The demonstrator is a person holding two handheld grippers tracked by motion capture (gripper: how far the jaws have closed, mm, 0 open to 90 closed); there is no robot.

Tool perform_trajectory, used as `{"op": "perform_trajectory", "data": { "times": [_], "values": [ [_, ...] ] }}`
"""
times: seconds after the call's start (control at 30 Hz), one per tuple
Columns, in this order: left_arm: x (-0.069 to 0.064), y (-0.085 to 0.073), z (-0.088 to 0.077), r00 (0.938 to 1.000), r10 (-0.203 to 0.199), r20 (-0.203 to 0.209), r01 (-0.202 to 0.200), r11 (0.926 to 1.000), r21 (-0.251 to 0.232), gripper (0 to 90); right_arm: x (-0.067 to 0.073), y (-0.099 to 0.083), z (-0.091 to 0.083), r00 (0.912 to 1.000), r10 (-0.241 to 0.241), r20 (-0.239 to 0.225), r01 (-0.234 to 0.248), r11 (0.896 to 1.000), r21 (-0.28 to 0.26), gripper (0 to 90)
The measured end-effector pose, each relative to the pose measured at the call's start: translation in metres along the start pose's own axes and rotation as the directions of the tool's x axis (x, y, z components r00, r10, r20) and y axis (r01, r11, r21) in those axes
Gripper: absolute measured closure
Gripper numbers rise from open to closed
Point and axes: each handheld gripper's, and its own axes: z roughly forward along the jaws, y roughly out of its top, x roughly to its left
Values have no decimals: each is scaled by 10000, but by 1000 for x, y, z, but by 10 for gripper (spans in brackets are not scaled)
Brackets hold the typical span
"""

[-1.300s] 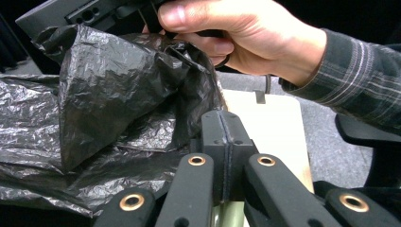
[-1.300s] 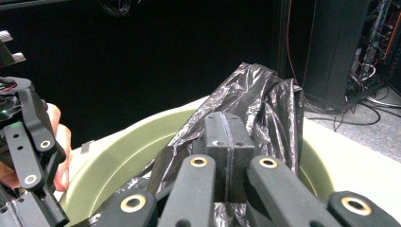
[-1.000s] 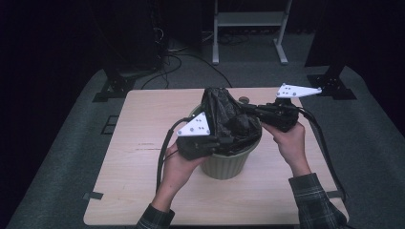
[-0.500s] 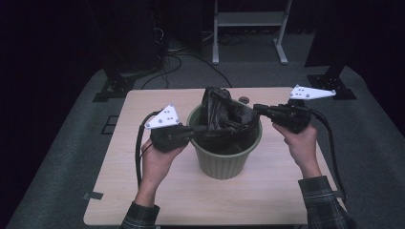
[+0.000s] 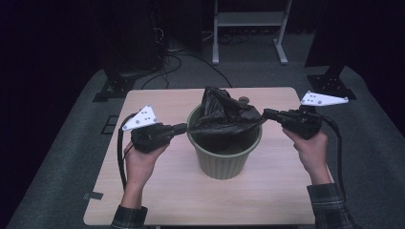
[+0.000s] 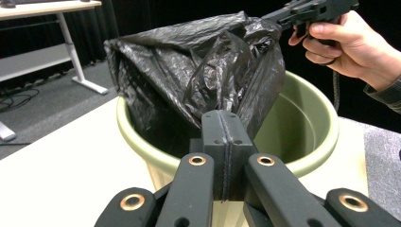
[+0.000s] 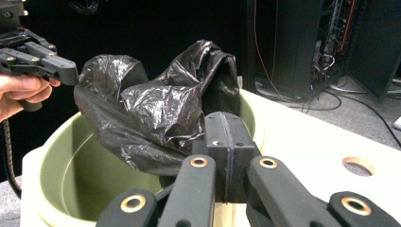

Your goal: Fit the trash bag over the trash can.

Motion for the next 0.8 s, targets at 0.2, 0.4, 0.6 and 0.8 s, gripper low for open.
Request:
{"op": "perform_trajectory", "data": {
  "times": [0.2, 0.4, 0.6, 0.8],
  "values": [
    [0, -6, -2, 9999, -72, 131, 72, 10000, -39, 897, -1, -6, -4, 10000, 65, -8, -65, 10000, 4, 900],
    [-16, 8, 12, 9958, 156, 907, -134, 9996, -247, 712, 2, -4, -7, 10000, -27, 6, 28, 10000, -46, 900],
    [-42, 28, 39, 9873, 711, 1420, -707, 9975, -75, 601, 3, -2, -7, 10000, -22, -30, 22, 10000, -73, 900],
    [-36, 33, 70, 9821, 505, 1817, -564, 9980, 273, 600, 3, -2, -7, 10000, -56, -74, 56, 9999, -91, 900]
  ]
}}
